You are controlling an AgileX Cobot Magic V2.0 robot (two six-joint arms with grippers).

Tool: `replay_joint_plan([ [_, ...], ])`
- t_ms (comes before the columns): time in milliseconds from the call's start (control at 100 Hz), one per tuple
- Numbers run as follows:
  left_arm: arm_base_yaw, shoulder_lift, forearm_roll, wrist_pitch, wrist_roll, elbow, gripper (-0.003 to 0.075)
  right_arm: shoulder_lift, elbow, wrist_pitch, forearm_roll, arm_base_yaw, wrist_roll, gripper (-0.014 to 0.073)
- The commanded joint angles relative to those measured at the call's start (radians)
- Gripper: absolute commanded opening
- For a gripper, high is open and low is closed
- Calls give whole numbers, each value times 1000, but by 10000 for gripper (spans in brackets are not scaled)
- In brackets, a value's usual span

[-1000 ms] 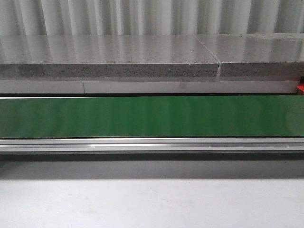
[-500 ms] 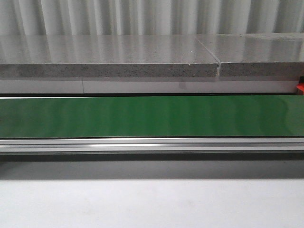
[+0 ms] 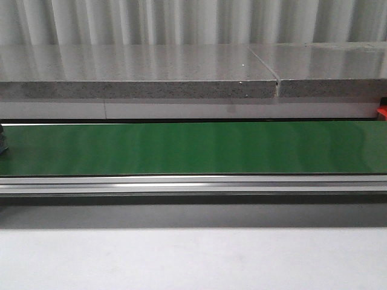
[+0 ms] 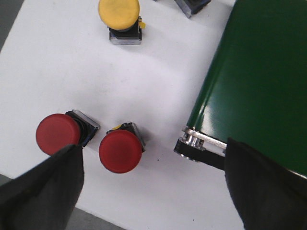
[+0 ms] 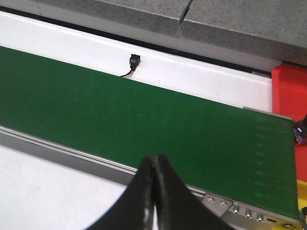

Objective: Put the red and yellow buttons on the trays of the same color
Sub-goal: 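Lower the left gripper and grasp a yellow push-button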

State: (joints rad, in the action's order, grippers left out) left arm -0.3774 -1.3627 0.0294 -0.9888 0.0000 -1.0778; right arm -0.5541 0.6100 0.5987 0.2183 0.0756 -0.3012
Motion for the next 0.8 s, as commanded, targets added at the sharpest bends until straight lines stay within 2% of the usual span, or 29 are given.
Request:
replay_joint_plan([
  [0,-12,-38,-16,41,-7,-65,585,-1,23,-64,14,1,-4,-69],
  [410,-17,-344,-14,101,-7,-221,585,-1,23,-64,14,1,-4,-69],
  [790,-17,-480,-13,236,-14,-263,585,-1,23,-64,14,1,-4,-69],
])
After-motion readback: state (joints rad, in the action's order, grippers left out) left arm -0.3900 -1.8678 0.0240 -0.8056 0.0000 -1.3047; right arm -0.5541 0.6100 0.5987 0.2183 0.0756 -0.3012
